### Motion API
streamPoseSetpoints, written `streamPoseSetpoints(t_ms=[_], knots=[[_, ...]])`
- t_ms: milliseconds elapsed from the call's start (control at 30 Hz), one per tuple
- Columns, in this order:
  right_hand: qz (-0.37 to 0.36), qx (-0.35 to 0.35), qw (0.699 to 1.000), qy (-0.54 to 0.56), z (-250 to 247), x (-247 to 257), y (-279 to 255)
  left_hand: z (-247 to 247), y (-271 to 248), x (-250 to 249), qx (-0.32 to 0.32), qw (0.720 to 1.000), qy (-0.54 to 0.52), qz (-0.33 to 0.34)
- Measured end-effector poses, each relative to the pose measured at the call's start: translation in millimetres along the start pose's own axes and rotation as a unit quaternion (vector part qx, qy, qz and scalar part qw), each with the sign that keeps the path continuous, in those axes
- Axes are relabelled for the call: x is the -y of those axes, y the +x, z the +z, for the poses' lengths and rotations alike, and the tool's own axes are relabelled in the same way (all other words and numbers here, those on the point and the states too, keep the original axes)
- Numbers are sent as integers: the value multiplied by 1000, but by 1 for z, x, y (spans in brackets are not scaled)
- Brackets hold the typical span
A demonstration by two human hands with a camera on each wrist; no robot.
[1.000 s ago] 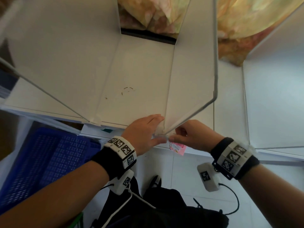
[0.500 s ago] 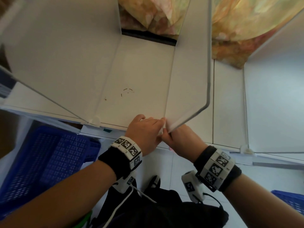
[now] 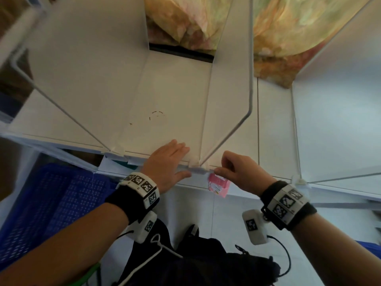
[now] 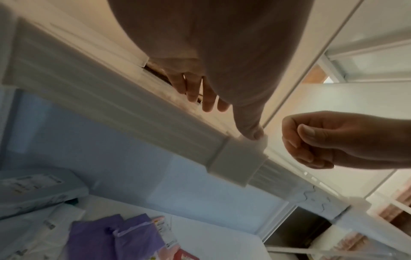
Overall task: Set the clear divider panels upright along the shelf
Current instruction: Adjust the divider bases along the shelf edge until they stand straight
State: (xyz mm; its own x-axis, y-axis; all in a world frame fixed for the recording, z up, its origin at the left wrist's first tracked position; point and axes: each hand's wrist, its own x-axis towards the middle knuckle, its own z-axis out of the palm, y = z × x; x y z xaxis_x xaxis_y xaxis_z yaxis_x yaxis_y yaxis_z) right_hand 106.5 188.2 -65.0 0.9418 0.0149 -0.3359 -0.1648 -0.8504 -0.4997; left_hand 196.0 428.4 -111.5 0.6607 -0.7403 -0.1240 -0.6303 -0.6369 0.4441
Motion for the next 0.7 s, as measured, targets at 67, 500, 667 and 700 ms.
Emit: streamPoseSetpoints(t_ms=[67, 500, 667, 700], knots=[[-1, 20, 1000, -9, 4, 2, 7, 6, -1, 4, 6, 1000, 26, 4], [5, 85, 981, -175, 11, 33, 29, 11, 25, 4, -2, 999, 44, 11], [4, 106, 982, -159, 13, 15, 37, 7, 31, 0, 15, 998, 62, -7], [-1, 100, 981, -164, 14, 14, 37, 6, 32, 0, 20, 998, 66, -12]])
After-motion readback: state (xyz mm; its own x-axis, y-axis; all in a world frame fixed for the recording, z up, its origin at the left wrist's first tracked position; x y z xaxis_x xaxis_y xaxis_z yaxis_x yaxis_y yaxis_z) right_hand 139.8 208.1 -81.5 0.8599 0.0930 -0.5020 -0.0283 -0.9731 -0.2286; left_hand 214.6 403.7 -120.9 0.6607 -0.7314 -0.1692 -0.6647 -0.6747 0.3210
